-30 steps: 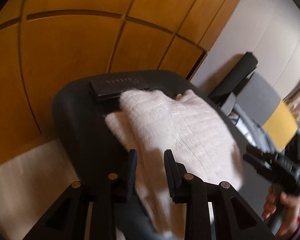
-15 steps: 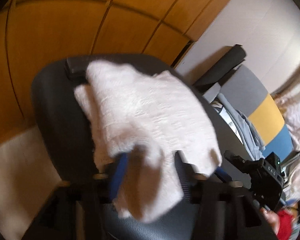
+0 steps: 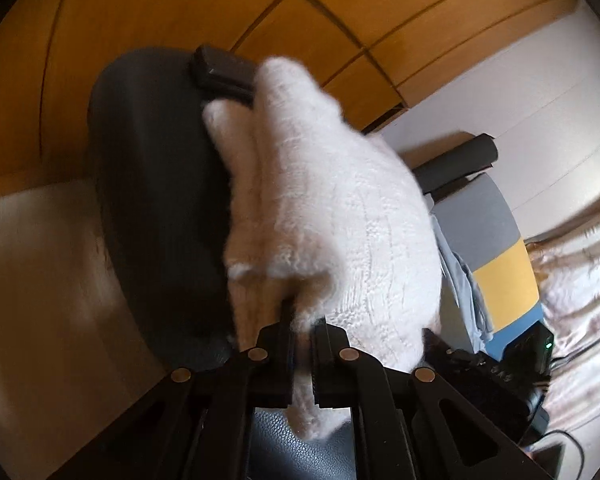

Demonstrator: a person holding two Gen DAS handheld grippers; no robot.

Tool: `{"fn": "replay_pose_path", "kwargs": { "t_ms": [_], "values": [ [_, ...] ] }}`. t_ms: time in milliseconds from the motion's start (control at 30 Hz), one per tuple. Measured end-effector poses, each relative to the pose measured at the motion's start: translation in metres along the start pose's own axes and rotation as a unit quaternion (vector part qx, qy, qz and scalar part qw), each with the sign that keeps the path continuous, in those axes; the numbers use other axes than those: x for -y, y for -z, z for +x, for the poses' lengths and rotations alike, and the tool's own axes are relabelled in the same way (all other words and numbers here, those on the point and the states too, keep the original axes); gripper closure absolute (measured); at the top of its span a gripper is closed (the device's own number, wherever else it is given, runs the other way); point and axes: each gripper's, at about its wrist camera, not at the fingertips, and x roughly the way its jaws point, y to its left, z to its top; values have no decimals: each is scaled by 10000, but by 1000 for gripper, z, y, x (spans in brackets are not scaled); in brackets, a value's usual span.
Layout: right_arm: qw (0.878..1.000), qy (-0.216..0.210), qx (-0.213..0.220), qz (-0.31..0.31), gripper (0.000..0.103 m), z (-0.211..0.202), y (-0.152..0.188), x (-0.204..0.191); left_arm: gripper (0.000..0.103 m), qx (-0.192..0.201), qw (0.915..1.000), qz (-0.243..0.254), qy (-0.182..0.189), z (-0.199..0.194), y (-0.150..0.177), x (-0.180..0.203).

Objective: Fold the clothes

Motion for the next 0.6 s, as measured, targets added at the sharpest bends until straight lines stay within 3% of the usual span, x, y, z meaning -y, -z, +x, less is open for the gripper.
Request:
{"fn": "replay_pose_path", "kwargs": {
  "t_ms": [67, 167, 233, 367, 400, 500, 533, 600],
  "values": [
    [9996, -175, 183, -156, 80, -16, 0, -9, 96, 46, 9997, 240, -53, 0, -1, 6],
    [9962, -274, 491, -669, 80, -38, 3, -27, 95, 128, 9998, 135, 114, -9, -8, 4],
    [9913, -357, 586, -1125, 80, -43, 7, -43, 94, 431, 9990, -47, 88, -30, -5, 5],
    [9760, -221, 63, -2166, 81, -9, 26, -82, 92, 1008, 9944, 304, -62, -61, -11, 25],
    [9699, -141, -128, -2429, 82, 5, 34, -92, 84, 1035, 9933, 494, -117, -65, -14, 30],
    [9449, 97, -659, -3205, 80, 47, 58, -121, 42, 1070, 9885, 1029, -296, -67, -18, 46],
    [9365, 129, -483, -3470, 80, 48, 64, -129, 40, 1091, 9865, 1179, -332, -63, -19, 51],
    [9345, -7, -414, -3535, 80, 46, 68, -131, 40, 1095, 9819, 1492, -412, -54, -20, 60]
  ]
}}
